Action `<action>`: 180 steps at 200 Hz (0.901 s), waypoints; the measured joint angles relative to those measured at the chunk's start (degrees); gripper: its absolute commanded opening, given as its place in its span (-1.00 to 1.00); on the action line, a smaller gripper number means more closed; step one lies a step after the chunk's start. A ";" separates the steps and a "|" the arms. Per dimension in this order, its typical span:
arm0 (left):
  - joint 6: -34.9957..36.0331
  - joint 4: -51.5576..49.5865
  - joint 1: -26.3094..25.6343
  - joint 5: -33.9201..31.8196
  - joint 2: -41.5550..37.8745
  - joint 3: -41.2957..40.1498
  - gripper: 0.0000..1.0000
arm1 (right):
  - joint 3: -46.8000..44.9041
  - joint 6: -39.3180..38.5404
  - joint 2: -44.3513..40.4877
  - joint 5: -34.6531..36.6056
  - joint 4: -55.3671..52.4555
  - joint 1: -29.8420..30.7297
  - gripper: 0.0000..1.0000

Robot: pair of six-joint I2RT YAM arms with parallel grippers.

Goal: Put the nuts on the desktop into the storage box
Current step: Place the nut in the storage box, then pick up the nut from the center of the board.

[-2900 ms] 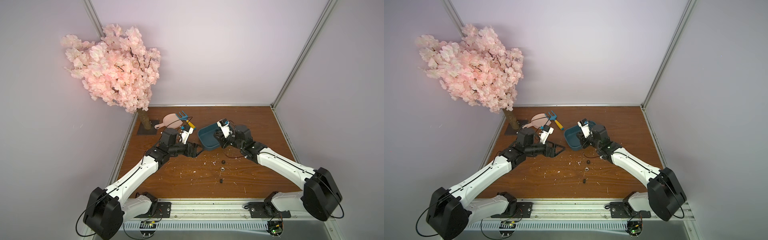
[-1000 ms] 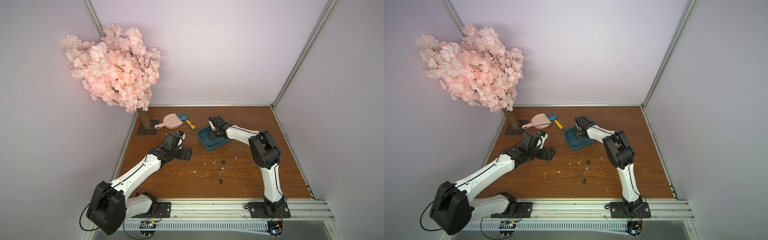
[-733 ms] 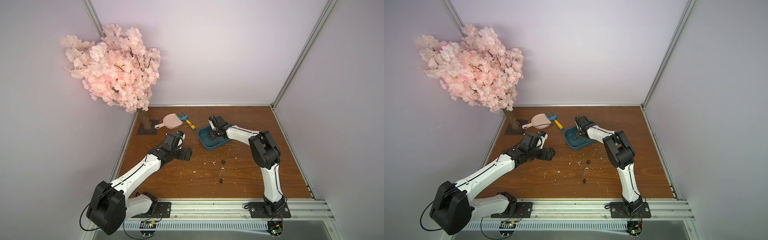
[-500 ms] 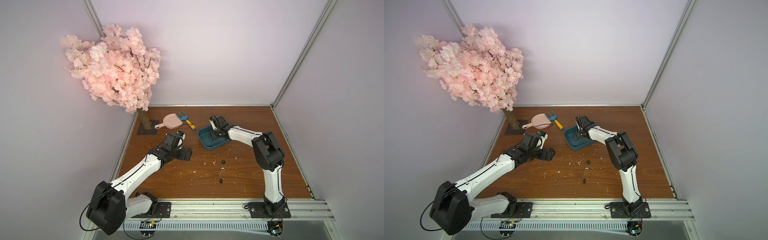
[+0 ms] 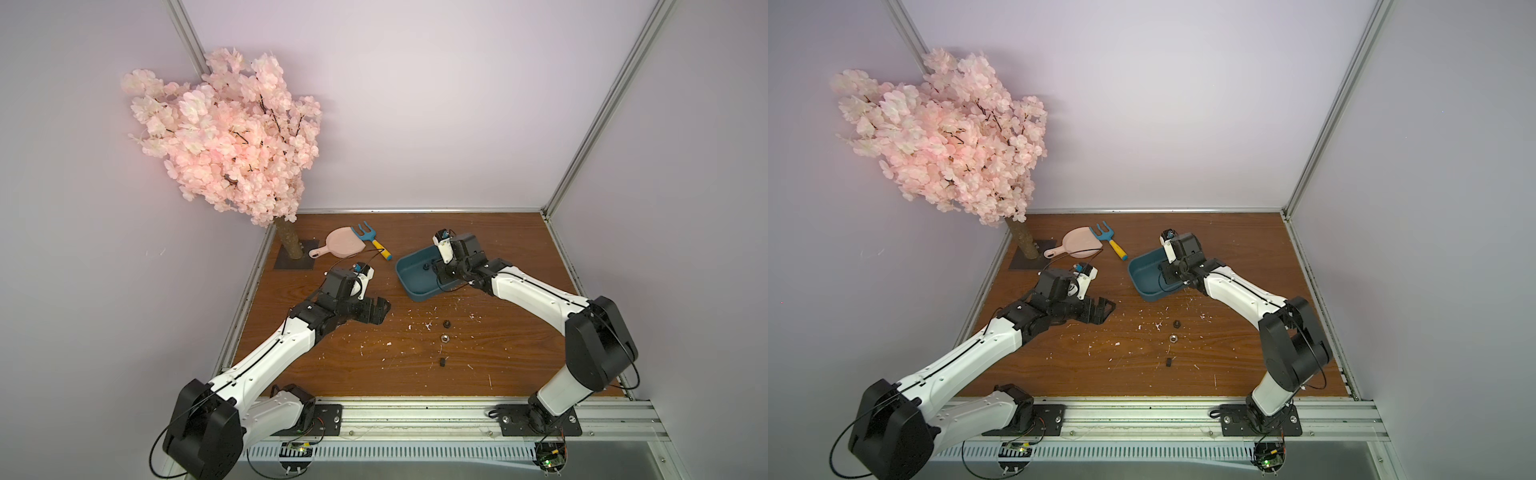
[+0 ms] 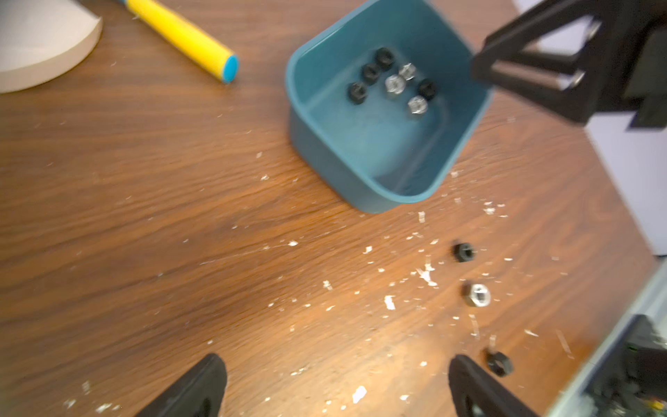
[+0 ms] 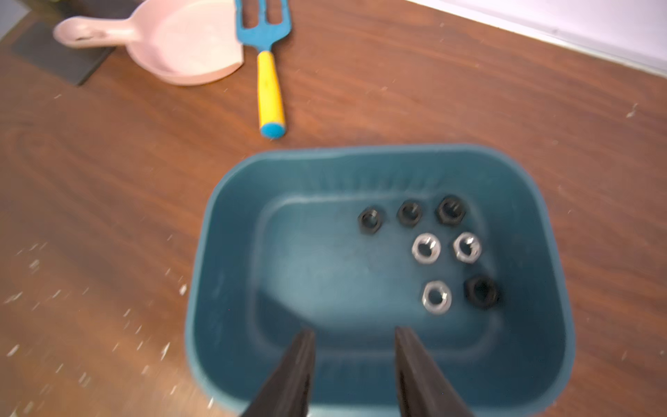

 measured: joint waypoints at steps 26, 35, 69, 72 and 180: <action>0.35 2.64 -0.20 3.15 -1.05 -0.44 0.98 | -3.02 -0.39 -4.48 -2.23 -4.24 1.11 -0.07; 0.44 3.26 -0.33 3.76 -1.03 -0.44 0.99 | -3.82 -0.39 -5.75 -2.73 -6.05 1.79 -0.07; 0.66 3.76 -0.44 4.31 -0.98 -0.44 0.99 | -7.82 -0.07 -8.20 -3.96 -11.39 3.72 -0.07; 0.66 3.78 -0.44 4.28 -0.98 -0.44 0.99 | -8.20 -0.04 -8.20 -4.33 -11.85 3.85 -0.07; 0.74 3.80 -0.76 1.95 -1.03 -0.63 0.99 | -10.14 1.09 0.76 -2.60 -18.16 7.08 -0.02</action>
